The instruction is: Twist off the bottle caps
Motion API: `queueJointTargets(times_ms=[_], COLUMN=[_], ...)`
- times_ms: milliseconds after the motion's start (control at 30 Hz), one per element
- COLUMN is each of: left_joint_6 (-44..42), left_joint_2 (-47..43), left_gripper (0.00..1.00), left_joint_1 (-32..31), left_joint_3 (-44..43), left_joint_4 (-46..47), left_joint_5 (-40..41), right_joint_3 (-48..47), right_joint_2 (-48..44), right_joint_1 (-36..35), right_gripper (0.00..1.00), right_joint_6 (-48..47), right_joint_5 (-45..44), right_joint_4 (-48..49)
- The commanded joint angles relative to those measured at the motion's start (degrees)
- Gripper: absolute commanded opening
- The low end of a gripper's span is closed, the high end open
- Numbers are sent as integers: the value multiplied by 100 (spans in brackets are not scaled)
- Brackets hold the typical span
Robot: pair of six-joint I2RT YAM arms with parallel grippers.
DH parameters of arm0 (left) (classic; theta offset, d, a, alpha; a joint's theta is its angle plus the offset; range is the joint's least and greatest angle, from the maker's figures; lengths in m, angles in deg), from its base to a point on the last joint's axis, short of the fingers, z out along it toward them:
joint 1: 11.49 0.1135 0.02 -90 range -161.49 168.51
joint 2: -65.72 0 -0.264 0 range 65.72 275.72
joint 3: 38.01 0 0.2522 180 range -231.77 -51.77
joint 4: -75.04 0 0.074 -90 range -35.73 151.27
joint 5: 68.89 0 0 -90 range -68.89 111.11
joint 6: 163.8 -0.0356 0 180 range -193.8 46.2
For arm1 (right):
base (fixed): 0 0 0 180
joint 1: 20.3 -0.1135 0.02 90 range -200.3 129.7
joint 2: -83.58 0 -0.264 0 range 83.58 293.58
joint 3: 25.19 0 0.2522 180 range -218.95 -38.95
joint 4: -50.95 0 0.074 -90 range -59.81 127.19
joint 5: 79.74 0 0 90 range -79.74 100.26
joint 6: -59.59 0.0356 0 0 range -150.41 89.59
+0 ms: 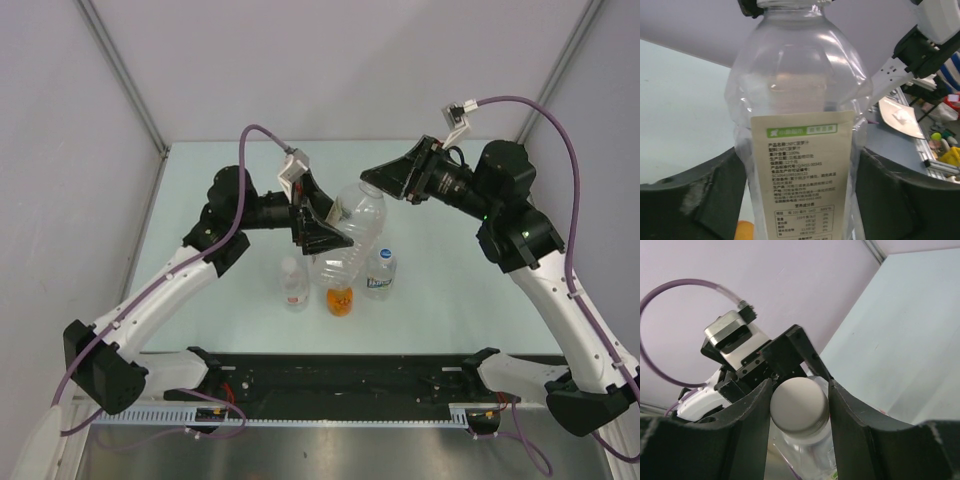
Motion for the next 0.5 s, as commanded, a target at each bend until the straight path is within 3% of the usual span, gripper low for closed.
queueJointTargets(times_ms=[0, 100, 300, 333, 400, 433, 467], left_joint_6=[187, 170, -6, -24, -85, -146, -164], left_joint_2=[119, 93, -12, -21, -48, -56, -57], left_gripper=[71, 47, 22, 21, 20, 19, 18], left_joint_1=[-52, -52, -52, -52, -52, -61, -52], left_joint_3=[85, 85, 42, 50, 15, 6, -37], left_joint_4=[707, 743, 576, 567, 497, 462, 410], left_joint_5=[31, -22, 21, 56, 74, 127, 136], right_joint_3=[152, 196, 196, 196, 196, 196, 196], right_joint_2=[-197, -215, -320, -347, -408, -417, -469], right_joint_1=[-243, -313, -331, -331, -331, -331, -331], right_gripper=[0, 0, 1, 16, 34, 49, 54], right_joint_6=[272, 263, 184, 158, 105, 79, 61], right_joint_5=[404, 360, 316, 299, 238, 194, 167], right_joint_4=[239, 231, 117, 82, 12, -24, -50])
